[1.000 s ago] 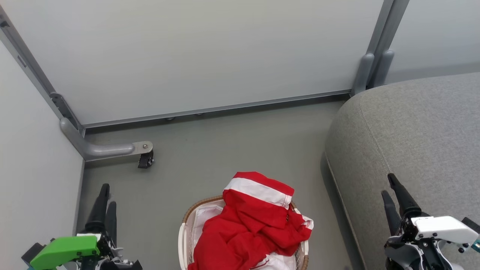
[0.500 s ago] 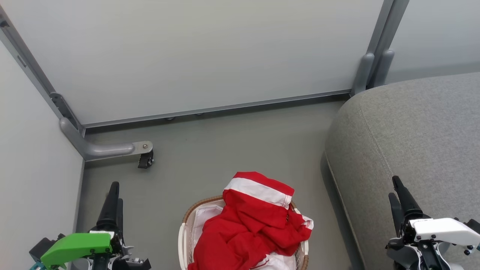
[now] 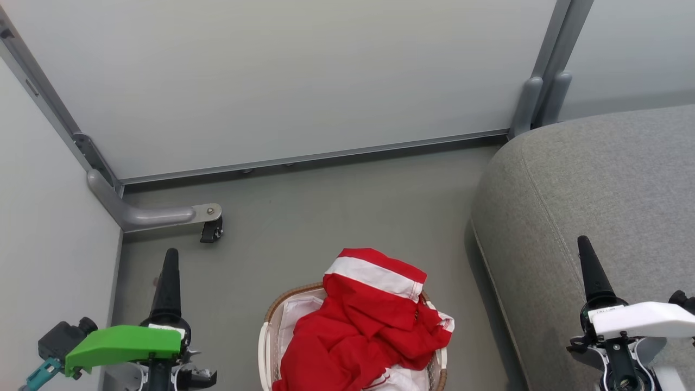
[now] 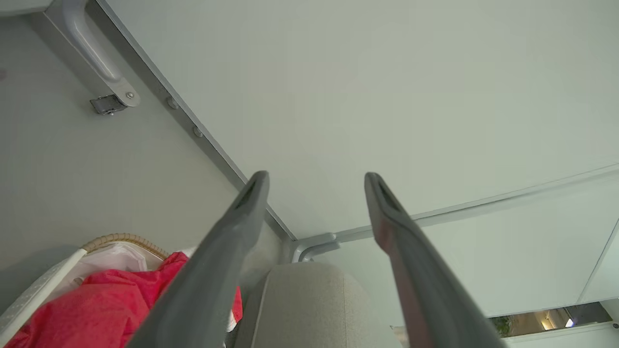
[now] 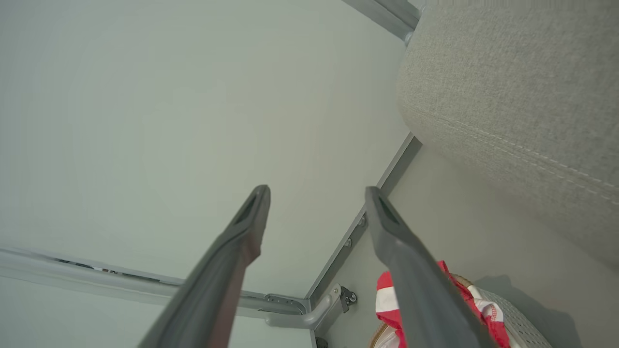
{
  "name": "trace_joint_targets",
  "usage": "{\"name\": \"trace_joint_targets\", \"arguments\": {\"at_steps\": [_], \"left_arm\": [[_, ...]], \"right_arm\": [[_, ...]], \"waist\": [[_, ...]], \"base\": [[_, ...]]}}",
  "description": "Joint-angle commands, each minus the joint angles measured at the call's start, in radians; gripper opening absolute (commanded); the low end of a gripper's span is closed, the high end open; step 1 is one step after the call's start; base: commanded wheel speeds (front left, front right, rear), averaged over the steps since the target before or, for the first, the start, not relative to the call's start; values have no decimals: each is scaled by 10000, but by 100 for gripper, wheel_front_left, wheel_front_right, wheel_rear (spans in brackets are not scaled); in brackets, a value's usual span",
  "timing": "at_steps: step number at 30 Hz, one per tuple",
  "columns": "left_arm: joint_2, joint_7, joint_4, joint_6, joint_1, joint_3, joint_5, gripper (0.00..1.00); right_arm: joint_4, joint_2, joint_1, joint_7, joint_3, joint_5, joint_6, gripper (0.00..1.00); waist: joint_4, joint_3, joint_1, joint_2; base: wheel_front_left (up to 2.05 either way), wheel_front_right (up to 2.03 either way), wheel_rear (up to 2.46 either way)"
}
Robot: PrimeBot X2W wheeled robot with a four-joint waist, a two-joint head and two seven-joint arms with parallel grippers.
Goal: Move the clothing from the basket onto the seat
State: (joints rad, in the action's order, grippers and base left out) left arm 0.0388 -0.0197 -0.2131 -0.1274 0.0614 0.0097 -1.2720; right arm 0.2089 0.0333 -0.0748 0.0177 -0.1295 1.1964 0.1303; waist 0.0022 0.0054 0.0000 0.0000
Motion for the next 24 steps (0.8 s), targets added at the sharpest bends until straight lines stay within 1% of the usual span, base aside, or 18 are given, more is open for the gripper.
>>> {"name": "trace_joint_targets", "arguments": {"at_steps": [1,9,14,18,24], "left_arm": [[62,-107,241,14,265,-44,538,100],[73,-393,454,140,206,-280,2296,100],[79,-561,448,181,97,-447,3322,100],[84,-695,362,215,-36,-667,4438,100],[91,-879,253,343,-169,-785,5288,100]], "right_arm": [[-286,92,-25,119,28,-579,3,100],[-603,104,96,406,398,-2589,3,100],[-600,111,175,577,432,-3298,3,100],[-519,119,261,707,462,-3893,3,100],[-457,127,328,894,528,-4834,4,100]], "waist": [[2,5,0,0],[17,19,0,0],[25,15,0,0],[26,15,0,0],[27,30,0,0]], "base": [[0,0,0],[0,0,0],[0,0,0],[0,0,0],[0,0,0]]}}
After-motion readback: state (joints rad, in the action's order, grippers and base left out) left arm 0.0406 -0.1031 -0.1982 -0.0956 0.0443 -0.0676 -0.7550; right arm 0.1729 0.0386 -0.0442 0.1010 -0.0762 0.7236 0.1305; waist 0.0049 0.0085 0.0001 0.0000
